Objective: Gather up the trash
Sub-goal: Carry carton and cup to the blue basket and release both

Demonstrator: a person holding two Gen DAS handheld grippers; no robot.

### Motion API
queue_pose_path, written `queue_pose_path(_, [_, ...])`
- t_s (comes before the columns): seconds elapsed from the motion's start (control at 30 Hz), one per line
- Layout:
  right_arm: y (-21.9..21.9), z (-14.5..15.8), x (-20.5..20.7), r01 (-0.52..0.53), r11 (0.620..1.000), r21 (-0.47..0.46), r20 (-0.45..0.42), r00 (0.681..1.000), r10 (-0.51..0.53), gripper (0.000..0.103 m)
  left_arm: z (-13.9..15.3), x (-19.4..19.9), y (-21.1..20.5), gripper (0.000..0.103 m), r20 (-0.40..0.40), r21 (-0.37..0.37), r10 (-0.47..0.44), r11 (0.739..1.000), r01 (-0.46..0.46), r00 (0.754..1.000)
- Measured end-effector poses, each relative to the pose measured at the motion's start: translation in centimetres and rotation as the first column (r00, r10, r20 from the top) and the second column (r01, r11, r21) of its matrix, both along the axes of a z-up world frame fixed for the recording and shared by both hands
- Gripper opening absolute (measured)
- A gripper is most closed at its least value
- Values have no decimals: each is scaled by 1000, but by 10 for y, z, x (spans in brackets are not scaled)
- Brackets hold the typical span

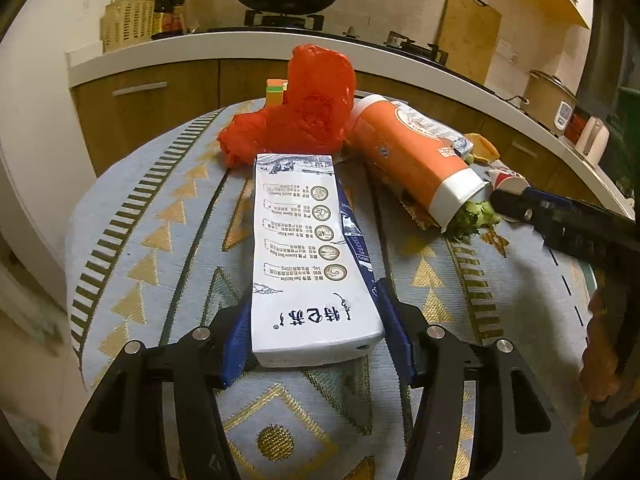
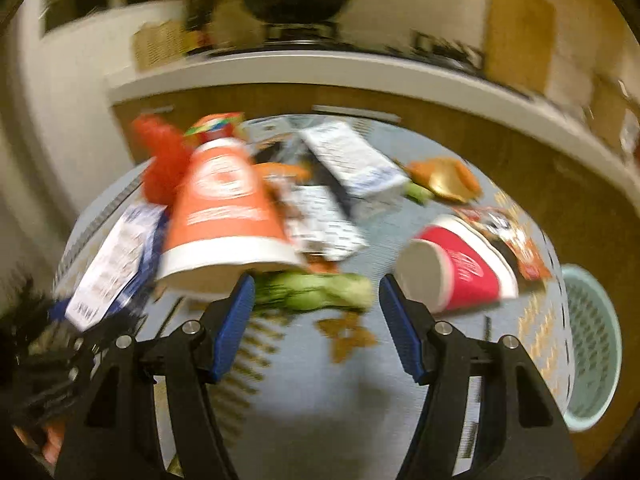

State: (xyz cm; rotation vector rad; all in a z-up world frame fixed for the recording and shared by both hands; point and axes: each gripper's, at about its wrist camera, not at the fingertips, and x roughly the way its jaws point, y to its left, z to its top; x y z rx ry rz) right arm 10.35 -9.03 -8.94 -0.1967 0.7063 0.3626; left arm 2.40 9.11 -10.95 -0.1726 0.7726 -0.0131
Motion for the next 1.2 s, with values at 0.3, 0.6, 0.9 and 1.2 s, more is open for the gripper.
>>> queue_pose_path(0.3, [57,12,19,-56,996,-62,100,993,63,60,1,7,-6,74,-41,68,23,997,-20,999])
queue_pose_path(0.6, [46,29,41,-53,993,108,63,997,47,7,3,15,-2,55,-50,60,14,998,-11,999])
queue_pose_path(0.9, [-20,46,42,-57,868,493,28,998,50,2,36,-2,-12,55,86,87,-16,996,8,996])
queue_pose_path(1.2, [-83,78,1,47,886,461,159,978,-134,2,81,-1,-60,55,185,112,-123,988,103,975])
